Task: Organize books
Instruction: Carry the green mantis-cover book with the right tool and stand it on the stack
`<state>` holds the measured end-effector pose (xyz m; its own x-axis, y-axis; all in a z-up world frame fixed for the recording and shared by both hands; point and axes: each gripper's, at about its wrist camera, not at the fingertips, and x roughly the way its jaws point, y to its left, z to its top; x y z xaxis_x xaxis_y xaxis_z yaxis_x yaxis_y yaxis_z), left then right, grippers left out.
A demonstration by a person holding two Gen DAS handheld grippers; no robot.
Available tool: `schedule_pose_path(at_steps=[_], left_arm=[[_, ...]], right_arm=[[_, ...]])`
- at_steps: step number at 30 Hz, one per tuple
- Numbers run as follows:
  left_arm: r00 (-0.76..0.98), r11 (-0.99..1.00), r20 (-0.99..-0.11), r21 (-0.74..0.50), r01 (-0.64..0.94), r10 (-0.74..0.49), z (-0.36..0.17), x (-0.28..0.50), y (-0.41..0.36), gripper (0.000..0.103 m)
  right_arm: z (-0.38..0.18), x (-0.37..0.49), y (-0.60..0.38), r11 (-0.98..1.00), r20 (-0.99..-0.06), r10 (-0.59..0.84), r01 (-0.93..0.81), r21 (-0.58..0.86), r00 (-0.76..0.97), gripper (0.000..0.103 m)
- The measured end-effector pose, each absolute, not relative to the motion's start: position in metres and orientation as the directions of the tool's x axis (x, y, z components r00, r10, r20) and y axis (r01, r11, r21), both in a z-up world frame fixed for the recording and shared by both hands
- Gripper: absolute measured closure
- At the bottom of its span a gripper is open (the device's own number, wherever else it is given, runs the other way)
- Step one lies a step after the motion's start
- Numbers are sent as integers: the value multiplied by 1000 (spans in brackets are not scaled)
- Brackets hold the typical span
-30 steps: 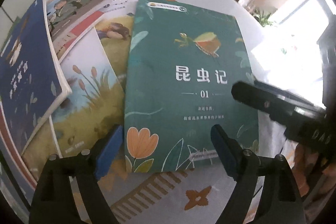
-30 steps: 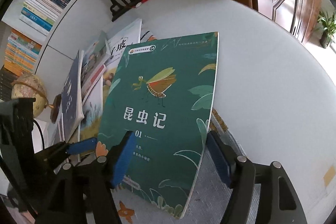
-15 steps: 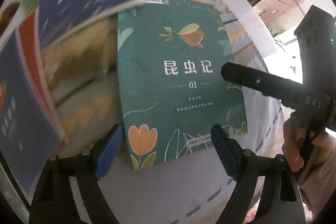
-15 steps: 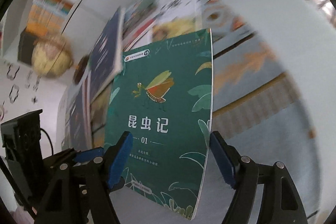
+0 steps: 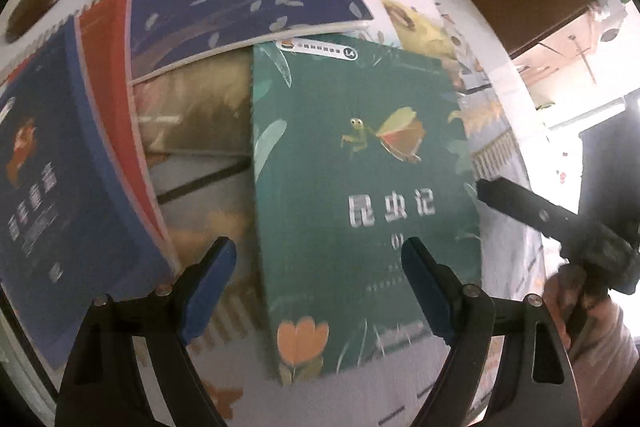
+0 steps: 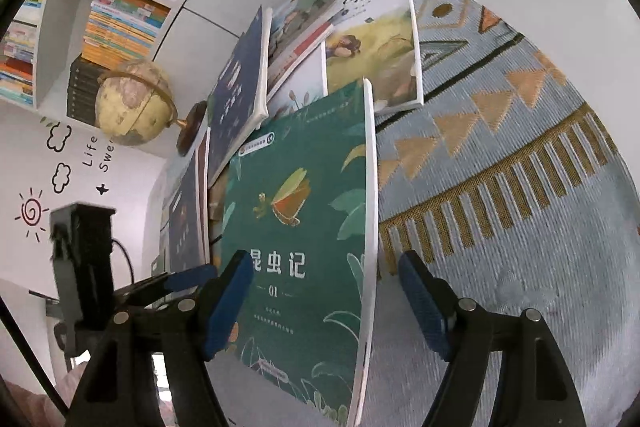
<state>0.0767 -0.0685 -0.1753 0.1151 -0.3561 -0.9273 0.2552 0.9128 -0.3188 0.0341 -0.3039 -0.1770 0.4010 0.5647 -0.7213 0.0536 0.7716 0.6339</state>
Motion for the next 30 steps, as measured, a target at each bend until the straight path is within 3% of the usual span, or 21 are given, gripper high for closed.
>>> schedule_pose_path(at_steps=[6, 8, 10, 12, 14, 17, 19, 21, 26, 28, 30], left_arm=[[149, 916, -931, -283, 284, -333, -176, 76, -83, 20], [156, 917, -928, -288, 277, -338, -177, 76, -83, 20], [152, 915, -924, -302, 268, -350, -176, 76, -79, 20], [152, 916, -927, -295, 271, -344, -174, 74, -74, 20], [158, 918, -930, -280, 281, -332, -174, 73, -76, 20], [164, 918, -935, -257, 302, -316, -175, 71, -79, 21], [150, 920, -938, -259, 296, -312, -174, 72, -78, 26], [111, 904, -919, -342, 256, -379, -169, 73, -70, 31], [138, 800, -795, -555, 227, -591, -131, 61, -54, 31], [148, 815, -812, -521, 256, -565, -129, 58, -60, 32], [137, 837, -841, -477, 267, -523, -138, 56, -66, 41]], right_arm=[[-180, 36, -299, 728, -682, 602, 66, 683, 415, 24], [-179, 32, -306, 665, -624, 652, 70, 743, 430, 24], [-173, 22, -317, 550, -500, 725, 39, 834, 473, 29], [-169, 15, -320, 452, -396, 784, -3, 892, 478, 45], [-169, 13, -312, 498, -444, 783, -11, 867, 435, 47], [-190, 12, -294, 564, -541, 771, 34, 825, 336, 58], [-198, 7, -288, 584, -565, 755, 49, 810, 334, 73], [-202, 4, -285, 627, -611, 717, 71, 776, 336, 92], [-210, 2, -286, 642, -632, 691, 103, 759, 350, 97], [-209, 1, -289, 641, -632, 689, 108, 760, 354, 97], [-209, 2, -289, 626, -623, 695, 124, 770, 360, 97]])
